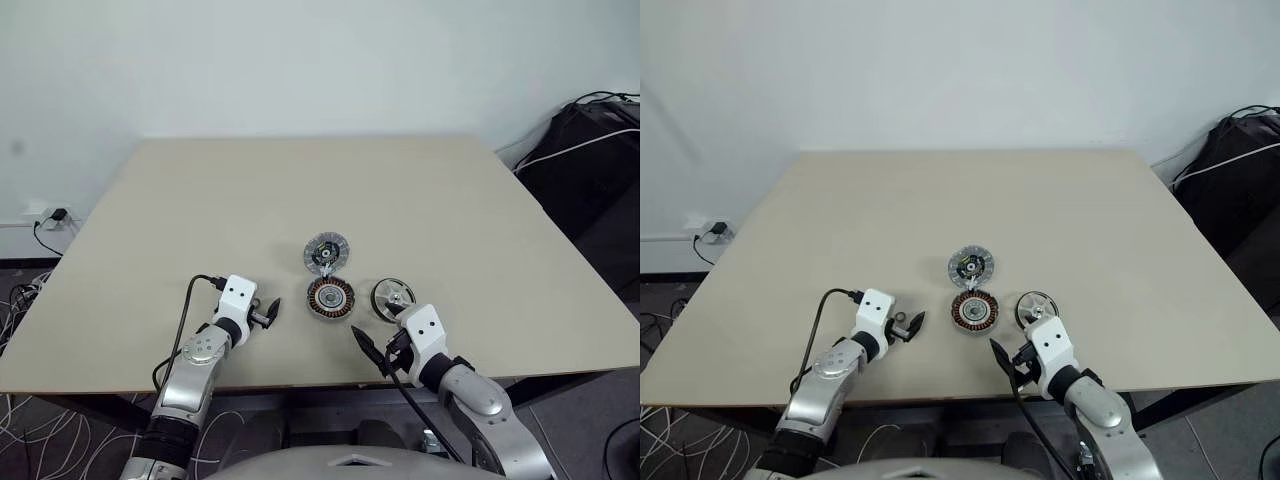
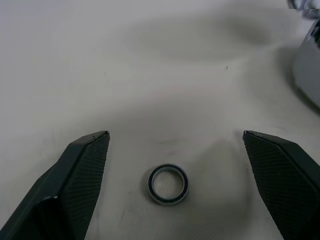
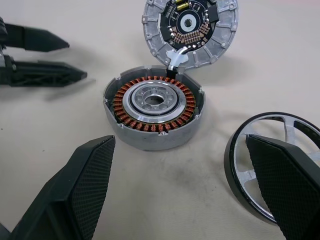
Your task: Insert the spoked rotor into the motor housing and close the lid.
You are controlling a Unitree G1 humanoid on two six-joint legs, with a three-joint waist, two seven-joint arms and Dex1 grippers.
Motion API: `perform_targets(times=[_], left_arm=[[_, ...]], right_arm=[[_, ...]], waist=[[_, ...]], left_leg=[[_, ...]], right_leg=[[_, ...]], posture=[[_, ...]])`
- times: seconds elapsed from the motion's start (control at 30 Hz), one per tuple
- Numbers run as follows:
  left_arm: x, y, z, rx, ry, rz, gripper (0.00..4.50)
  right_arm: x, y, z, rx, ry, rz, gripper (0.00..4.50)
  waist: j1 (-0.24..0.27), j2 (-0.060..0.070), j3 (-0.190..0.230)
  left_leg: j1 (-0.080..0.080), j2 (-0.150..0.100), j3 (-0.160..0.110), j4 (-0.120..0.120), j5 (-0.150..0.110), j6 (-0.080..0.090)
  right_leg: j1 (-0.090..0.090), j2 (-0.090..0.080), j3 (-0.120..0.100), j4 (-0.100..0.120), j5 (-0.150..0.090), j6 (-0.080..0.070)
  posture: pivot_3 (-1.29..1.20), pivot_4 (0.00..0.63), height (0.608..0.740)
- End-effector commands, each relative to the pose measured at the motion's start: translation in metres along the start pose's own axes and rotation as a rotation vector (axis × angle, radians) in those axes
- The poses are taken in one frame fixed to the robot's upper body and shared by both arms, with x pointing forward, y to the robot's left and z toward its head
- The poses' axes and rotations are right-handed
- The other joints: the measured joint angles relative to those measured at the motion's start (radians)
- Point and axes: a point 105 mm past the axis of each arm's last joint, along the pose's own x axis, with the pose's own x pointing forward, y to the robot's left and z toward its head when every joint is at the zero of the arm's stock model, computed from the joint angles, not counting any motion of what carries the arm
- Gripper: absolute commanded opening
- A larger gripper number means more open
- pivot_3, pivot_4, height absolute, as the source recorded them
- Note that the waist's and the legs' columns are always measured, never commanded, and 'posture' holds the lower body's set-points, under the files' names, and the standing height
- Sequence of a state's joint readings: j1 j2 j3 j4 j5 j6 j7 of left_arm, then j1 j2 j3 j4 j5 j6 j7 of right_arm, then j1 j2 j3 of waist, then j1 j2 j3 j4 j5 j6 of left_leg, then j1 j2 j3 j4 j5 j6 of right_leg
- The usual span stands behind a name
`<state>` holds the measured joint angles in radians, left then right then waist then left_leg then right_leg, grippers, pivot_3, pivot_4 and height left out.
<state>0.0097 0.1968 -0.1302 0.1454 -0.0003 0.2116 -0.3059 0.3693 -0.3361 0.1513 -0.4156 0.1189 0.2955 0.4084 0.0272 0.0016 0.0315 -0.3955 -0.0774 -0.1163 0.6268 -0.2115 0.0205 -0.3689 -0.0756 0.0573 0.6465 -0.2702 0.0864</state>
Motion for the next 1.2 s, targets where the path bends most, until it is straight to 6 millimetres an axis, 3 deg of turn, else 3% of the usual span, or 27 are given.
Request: perform_targets(times=[0.03,0.27,0.37,0.7,0.8,0.87,0.93,1.13,1.2], left_arm=[[0.005,0.0,0.006,0.015,-0.002,0.001,4.5],[0.002,-0.002,-0.01,-0.039,0.064,-0.009,4.5],[0.0,-0.005,-0.016,-0.065,0.091,-0.013,3.89],[-0.005,-0.005,-0.022,-0.038,0.117,0.005,0.69],[-0.006,-0.005,-0.021,-0.041,0.114,0.011,0.69],[-0.006,-0.004,-0.012,-0.052,0.072,0.01,0.69],[-0.006,-0.01,0.009,-0.08,-0.03,-0.027,0.69],[-0.015,-0.048,0.067,-0.119,-0.283,-0.298,0.69],[-0.016,-0.055,0.076,-0.114,-0.308,-0.346,0.69]], right_arm=[[-0.001,0.001,0.016,-0.023,-0.054,-0.006,4.47],[-0.001,0.0,0.016,-0.023,-0.055,-0.008,4.47],[0.0,0.0,0.015,-0.023,-0.055,-0.006,4.5],[0.002,0.001,0.013,-0.024,-0.054,0.002,4.5],[0.002,0.0,0.013,-0.024,-0.054,0.001,4.5],[0.002,0.0,0.012,-0.023,-0.054,-0.001,4.5],[0.002,0.0,0.011,-0.02,-0.053,-0.005,4.5],[0.003,0.0,0.01,-0.017,-0.05,-0.004,4.5],[0.003,0.0,0.01,-0.016,-0.051,-0.004,4.5]], waist=[[0.001,0.0,0.0],[0.002,0.001,-0.005],[0.001,0.002,-0.008],[-0.002,0.005,-0.014],[-0.004,0.005,-0.014],[-0.005,0.005,-0.014],[-0.006,0.005,-0.014],[0.002,0.003,-0.011],[0.002,0.003,-0.011]], left_leg=[[0.0,0.0,0.0,0.0,0.0,0.0],[0.0,0.0,0.0,0.0,0.0,0.0],[0.0,0.0,0.0,0.0,0.0,0.0],[0.002,0.0,0.0,0.0,0.0,0.0],[0.002,0.0,0.0,0.0,0.0,0.0],[0.002,0.0,0.0,0.0,0.0,0.0],[0.002,0.0,0.0,0.0,0.0,0.0],[0.0,0.0,0.0,0.0,0.0,0.0],[0.0,0.0,0.0,0.0,0.0,0.0]], right_leg=[[0.0,0.0,0.0,0.0,0.0,0.0],[0.0,0.0,0.0,0.0,0.0,0.0],[0.0,0.0,0.0,0.0,0.0,0.0],[0.002,-0.001,0.0,0.0,0.0,0.0],[0.002,-0.001,0.0,0.0,0.0,0.0],[0.002,-0.001,0.0,0.0,0.0,-0.001],[0.001,-0.001,0.001,0.0,0.0,-0.001],[0.0,-0.002,0.0,-0.001,-0.001,-0.001],[0.001,-0.003,0.0,-0.001,-0.001,-0.001]], posture=[[0.0,0.0,0.74],[0.0,0.0,0.74],[0.0,0.0,0.74],[0.0,0.0,0.74],[0.0,0.0,0.74],[0.0,0.0,0.74],[0.0,0.0,0.74],[0.0,0.0,0.74],[0.0,0.0,0.74]])
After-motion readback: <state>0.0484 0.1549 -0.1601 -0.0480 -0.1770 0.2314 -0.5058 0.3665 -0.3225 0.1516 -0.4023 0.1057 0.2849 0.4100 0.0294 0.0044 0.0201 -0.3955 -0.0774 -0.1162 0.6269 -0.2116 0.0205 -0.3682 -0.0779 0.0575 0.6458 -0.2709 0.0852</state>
